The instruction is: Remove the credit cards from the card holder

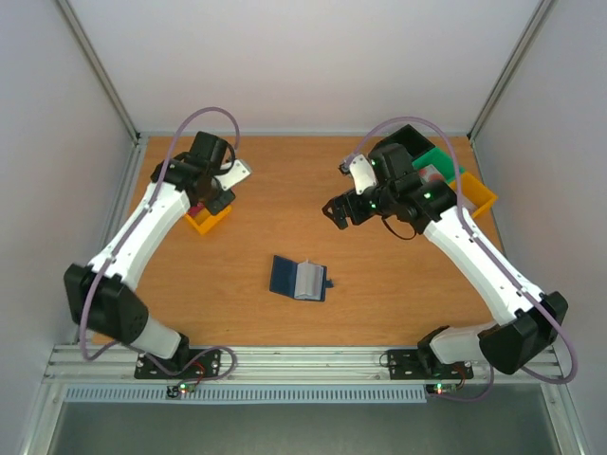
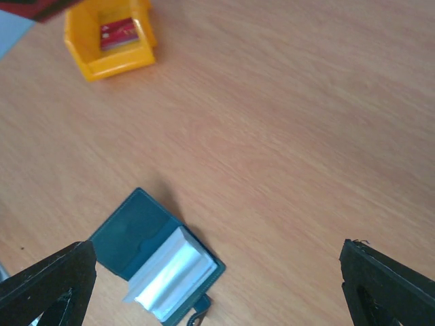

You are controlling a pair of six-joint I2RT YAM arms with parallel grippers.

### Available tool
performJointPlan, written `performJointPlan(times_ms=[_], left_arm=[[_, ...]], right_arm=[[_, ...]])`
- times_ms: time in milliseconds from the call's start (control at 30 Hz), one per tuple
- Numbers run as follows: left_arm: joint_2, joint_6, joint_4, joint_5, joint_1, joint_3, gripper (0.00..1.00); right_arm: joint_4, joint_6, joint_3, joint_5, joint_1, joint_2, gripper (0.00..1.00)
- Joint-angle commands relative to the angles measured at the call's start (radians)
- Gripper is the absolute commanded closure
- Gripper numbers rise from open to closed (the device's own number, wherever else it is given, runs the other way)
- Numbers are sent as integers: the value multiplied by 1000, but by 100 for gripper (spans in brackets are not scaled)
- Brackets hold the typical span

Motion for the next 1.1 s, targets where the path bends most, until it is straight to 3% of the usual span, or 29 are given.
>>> performJointPlan(times_ms=[0, 233, 567, 1067], left_arm=[[108, 263, 62, -255, 106, 63, 100], [263, 307, 259, -303, 197, 58, 100], [403, 283, 394, -324, 249, 4, 100], [472, 218, 406, -283, 239, -39, 100]], right_arm=[[3, 34, 2, 45, -17, 26, 2], [4, 23, 12, 30, -28, 59, 2], [-6, 10, 18, 24, -32, 88, 2], [-6, -4, 30, -37, -36, 105, 2]])
